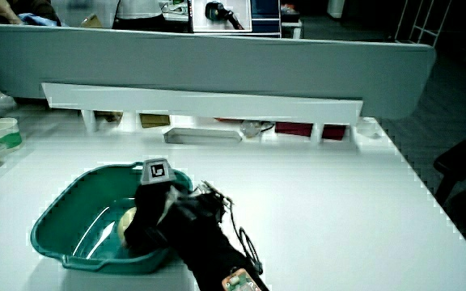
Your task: Place pear into plate
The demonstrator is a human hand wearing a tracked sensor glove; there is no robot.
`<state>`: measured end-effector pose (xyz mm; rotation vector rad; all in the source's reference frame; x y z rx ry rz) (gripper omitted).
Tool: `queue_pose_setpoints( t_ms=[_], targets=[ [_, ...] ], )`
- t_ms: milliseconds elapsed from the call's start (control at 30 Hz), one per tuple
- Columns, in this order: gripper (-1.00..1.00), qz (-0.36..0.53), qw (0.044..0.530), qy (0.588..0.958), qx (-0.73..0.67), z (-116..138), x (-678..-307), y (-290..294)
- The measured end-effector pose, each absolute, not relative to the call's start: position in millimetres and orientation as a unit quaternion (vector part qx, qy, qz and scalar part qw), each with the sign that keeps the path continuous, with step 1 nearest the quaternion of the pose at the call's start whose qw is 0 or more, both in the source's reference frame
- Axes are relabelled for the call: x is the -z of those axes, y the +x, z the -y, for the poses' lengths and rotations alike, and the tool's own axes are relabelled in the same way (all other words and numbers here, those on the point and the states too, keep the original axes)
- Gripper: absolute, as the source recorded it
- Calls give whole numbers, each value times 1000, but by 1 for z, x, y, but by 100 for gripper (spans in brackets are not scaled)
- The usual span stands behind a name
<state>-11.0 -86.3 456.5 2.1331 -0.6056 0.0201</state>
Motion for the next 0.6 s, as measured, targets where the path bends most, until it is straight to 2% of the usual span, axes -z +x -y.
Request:
queue_pose_setpoints(
  t_ms=[267,300,400,467,600],
  targets=[
    [0,230,468,853,-5,87,-463,-9],
    [-6,230,458,858,0,87,-461,-9],
    [-24,236,467,851,-31,89,-461,-4],
    [-35,238,455,857,-45,91,-451,0],
    [-59,259,464,843,-82,93,-432,8]
  ],
)
